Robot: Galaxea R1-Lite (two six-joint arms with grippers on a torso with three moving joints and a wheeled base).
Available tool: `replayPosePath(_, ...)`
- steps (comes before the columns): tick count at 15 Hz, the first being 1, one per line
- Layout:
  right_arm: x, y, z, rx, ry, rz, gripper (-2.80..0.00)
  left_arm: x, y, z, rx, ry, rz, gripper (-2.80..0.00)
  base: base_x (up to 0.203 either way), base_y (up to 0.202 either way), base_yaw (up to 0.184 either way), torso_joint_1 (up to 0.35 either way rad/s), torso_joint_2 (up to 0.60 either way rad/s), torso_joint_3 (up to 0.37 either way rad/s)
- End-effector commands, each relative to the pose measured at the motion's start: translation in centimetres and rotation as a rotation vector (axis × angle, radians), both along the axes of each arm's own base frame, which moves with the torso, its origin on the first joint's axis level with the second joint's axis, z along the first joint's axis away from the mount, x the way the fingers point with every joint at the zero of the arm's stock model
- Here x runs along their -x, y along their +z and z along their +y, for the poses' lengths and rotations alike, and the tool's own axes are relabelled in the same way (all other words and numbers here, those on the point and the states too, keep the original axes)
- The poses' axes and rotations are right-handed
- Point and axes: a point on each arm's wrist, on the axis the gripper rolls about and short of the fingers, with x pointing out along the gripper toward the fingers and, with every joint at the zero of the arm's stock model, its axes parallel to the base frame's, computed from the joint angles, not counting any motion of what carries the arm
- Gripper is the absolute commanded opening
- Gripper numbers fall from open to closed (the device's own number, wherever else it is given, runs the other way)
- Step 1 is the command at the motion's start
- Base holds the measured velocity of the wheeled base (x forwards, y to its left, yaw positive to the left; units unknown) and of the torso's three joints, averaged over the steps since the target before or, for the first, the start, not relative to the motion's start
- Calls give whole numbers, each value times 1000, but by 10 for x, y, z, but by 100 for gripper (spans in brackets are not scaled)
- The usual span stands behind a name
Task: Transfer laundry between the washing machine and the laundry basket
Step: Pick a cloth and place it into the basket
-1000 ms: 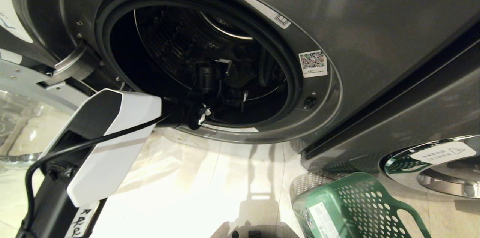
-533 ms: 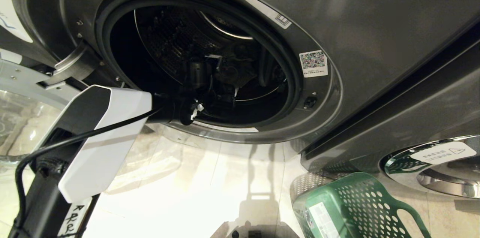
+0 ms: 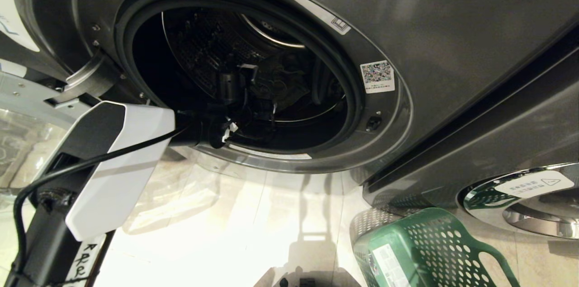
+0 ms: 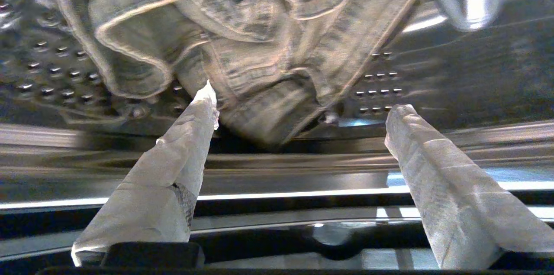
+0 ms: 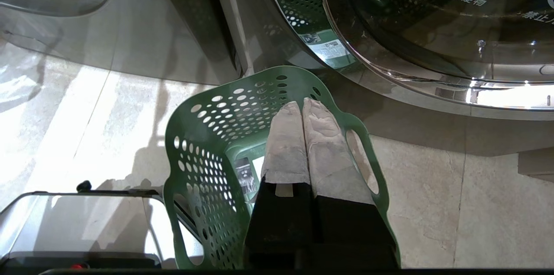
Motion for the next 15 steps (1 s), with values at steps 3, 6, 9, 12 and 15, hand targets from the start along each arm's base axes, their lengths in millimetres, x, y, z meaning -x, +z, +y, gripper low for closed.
replayPosePath(3, 0, 0, 0, 0, 1, 0, -280, -4, -9, 0, -6, -6, 17, 0, 0, 0, 0, 0, 0, 0)
replayPosePath(6, 0, 0, 0, 0, 1, 1, -280, -9, -26, -2, -14, -16, 38, 0, 0, 0, 0, 0, 0, 0)
replayPosePath(9, 0, 0, 0, 0, 1, 1, -280, -12, -35, -4, -17, -35, 41, 0, 0, 0, 0, 0, 0, 0)
replayPosePath(12, 0, 0, 0, 0, 1, 1, -280, -13, -37, -5, -27, -42, 21, 0, 0, 0, 0, 0, 0, 0)
replayPosePath(15, 0, 0, 0, 0, 1, 1, -280, -13, -37, -6, -25, -46, 14, 0, 0, 0, 0, 0, 0, 0)
